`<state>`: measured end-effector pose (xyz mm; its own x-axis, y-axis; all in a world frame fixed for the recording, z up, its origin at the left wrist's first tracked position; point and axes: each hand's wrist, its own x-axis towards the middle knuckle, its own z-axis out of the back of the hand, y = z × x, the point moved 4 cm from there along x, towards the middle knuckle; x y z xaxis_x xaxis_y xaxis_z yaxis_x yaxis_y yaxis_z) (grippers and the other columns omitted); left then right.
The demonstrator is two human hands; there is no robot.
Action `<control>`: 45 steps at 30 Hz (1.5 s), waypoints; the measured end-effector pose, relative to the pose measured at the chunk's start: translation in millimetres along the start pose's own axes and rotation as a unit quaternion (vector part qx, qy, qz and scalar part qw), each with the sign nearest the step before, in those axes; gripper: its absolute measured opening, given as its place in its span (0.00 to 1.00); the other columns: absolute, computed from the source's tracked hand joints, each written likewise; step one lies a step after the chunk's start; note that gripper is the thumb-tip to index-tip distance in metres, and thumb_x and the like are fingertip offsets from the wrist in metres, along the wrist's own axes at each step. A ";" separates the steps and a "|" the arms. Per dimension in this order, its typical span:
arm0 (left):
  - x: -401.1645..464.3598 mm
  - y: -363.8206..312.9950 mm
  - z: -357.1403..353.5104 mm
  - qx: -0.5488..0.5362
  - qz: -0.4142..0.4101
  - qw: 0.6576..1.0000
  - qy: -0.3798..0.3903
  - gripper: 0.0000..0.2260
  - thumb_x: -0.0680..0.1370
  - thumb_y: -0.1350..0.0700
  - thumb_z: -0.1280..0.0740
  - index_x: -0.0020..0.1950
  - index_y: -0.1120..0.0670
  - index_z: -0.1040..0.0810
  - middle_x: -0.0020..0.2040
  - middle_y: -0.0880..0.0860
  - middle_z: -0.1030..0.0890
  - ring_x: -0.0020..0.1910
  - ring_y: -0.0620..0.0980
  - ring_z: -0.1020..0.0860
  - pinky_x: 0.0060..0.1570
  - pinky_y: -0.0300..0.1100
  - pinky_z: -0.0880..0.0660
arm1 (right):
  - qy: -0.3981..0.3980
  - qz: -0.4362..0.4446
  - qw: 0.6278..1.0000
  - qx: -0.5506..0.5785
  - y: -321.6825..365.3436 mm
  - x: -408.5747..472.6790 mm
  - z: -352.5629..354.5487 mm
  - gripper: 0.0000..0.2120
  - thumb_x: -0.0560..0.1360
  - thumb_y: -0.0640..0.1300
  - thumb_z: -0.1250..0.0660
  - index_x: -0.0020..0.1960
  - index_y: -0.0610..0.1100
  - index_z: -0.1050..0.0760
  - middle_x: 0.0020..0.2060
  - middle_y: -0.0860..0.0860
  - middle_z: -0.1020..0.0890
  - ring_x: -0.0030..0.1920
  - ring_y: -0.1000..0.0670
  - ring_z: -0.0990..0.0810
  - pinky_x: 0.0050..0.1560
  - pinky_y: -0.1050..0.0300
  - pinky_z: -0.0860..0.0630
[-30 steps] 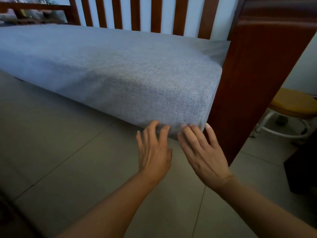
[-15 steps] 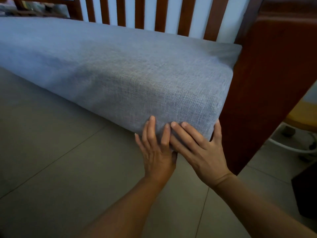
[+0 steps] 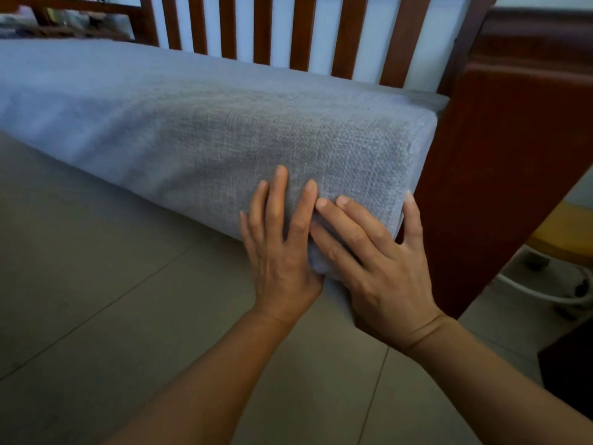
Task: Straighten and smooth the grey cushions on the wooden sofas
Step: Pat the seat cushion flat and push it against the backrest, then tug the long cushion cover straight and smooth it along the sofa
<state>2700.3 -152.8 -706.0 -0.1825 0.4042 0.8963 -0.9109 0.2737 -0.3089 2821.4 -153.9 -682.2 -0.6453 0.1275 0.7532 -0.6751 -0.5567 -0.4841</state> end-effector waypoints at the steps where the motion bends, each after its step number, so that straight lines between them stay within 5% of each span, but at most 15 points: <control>1: 6.7 -1.5 2.3 0.003 -0.005 1.000 0.006 0.29 0.76 0.54 0.35 0.73 0.47 0.46 0.74 0.56 0.43 0.74 0.59 0.42 0.64 0.65 0.38 | 0.003 0.003 1.000 0.003 -5.3 6.5 3.2 0.20 0.78 0.41 0.38 0.70 0.43 0.30 0.71 0.48 0.36 0.72 0.50 0.38 0.67 0.31 0.46; 11: 89.0 -32.2 18.8 -0.004 0.020 0.997 0.076 0.41 0.73 0.62 0.31 0.77 0.43 0.51 0.78 0.43 0.53 0.77 0.57 0.48 0.67 0.64 0.39 | 0.041 -0.019 0.998 0.041 -63.2 78.5 31.4 0.18 0.79 0.42 0.41 0.69 0.43 0.33 0.70 0.48 0.36 0.72 0.50 0.42 0.68 0.33 0.47; 17: 167.7 -54.1 17.6 0.010 0.021 0.991 0.128 0.24 0.81 0.52 0.41 0.76 0.50 0.44 0.77 0.47 0.47 0.76 0.57 0.45 0.63 0.60 0.34 | 0.073 -0.052 0.995 0.049 -116.9 128.3 42.1 0.30 0.70 0.47 0.26 0.69 0.44 0.32 0.70 0.49 0.35 0.70 0.50 0.36 0.68 0.33 0.45; 21: 220.6 -66.6 5.1 0.046 0.014 0.987 0.156 0.31 0.75 0.53 0.32 0.75 0.51 0.43 0.76 0.51 0.43 0.75 0.58 0.43 0.58 0.65 0.34 | 0.070 -0.074 0.992 0.073 -161.6 165.9 45.0 0.16 0.81 0.42 0.44 0.65 0.43 0.25 0.69 0.49 0.34 0.69 0.49 0.35 0.68 0.34 0.46; 23: 247.0 -75.3 -3.5 0.056 0.013 0.984 0.170 0.31 0.74 0.51 0.33 0.74 0.51 0.42 0.76 0.51 0.42 0.75 0.58 0.42 0.56 0.66 0.34 | 0.090 -0.098 0.988 0.079 -185.4 182.4 44.6 0.21 0.83 0.44 0.52 0.63 0.44 0.22 0.68 0.49 0.33 0.69 0.49 0.34 0.67 0.33 0.44; 28: 313.9 -90.9 -29.6 0.040 0.011 0.983 0.179 0.29 0.73 0.46 0.38 0.73 0.51 0.39 0.75 0.50 0.40 0.73 0.57 0.39 0.57 0.66 0.35 | 0.123 -0.100 0.982 0.108 -242.2 220.7 36.2 0.18 0.77 0.44 0.39 0.66 0.45 0.26 0.71 0.49 0.35 0.72 0.48 0.39 0.67 0.30 0.45; 34: 404.1 -112.0 -91.9 -0.014 -0.004 0.975 0.222 0.22 0.79 0.40 0.48 0.69 0.50 0.34 0.74 0.48 0.37 0.73 0.54 0.38 0.60 0.68 0.39 | 0.155 -0.138 0.975 0.081 -334.8 260.2 0.8 0.20 0.75 0.47 0.37 0.66 0.50 0.31 0.71 0.48 0.36 0.72 0.47 0.41 0.69 0.33 0.50; 39: 458.5 -122.9 -125.5 -0.026 -0.038 0.974 0.222 0.25 0.75 0.42 0.40 0.70 0.51 0.34 0.74 0.49 0.35 0.73 0.52 0.39 0.64 0.68 0.43 | 0.144 -0.166 0.972 0.089 -389.0 286.5 -13.8 0.29 0.69 0.46 0.27 0.67 0.50 0.32 0.71 0.49 0.35 0.73 0.48 0.40 0.69 0.32 0.47; 45: 537.4 -140.0 -176.6 -0.040 -0.039 0.952 0.302 0.34 0.70 0.45 0.37 0.75 0.49 0.41 0.76 0.46 0.41 0.76 0.46 0.46 0.68 0.69 0.50 | 0.147 -0.223 0.961 0.076 -462.7 325.2 -37.7 0.29 0.66 0.49 0.31 0.67 0.49 0.31 0.69 0.47 0.30 0.71 0.45 0.37 0.68 0.33 0.45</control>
<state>2795.1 180.3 -237.3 0.1522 0.8018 0.5779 -0.8775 0.3787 -0.2943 2910.4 176.1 -230.0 -0.3927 0.5942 0.7019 -0.8618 -0.5043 -0.0552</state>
